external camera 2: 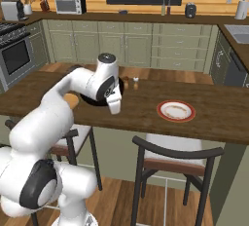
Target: Pick the chicken drumstick and garlic from their plates and place them in the bowl. Then put the bowl in the fridge.
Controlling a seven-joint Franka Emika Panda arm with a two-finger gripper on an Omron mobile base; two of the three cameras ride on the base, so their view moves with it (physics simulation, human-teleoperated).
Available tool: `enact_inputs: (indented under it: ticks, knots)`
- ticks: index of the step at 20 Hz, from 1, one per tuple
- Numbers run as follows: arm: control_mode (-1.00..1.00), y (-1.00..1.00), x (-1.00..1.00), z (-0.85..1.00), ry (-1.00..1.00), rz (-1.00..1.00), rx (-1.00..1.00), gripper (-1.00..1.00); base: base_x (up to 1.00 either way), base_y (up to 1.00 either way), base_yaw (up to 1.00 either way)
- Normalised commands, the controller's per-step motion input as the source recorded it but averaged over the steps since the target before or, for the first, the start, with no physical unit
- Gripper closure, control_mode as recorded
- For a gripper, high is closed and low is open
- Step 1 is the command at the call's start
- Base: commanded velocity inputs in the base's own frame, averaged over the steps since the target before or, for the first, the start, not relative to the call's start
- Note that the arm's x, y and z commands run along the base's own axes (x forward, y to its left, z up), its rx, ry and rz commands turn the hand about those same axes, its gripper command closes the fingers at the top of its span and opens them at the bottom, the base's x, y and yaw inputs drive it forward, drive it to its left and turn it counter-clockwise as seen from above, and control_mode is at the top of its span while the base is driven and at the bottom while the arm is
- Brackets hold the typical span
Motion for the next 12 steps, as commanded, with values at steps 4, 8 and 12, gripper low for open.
enact_inputs:
  ticks: [4,8,12]
  knots:
    - [-1.0,0.22,-1.0,0.41,0.0,0.0,0.03,1.0,0.0,0.0,0.0]
    - [-1.0,0.03,-1.0,0.17,0.0,0.0,0.0,1.0,0.0,0.0,0.0]
    - [-1.0,0.0,-1.0,0.31,0.0,0.0,0.0,1.0,0.0,0.0,0.0]
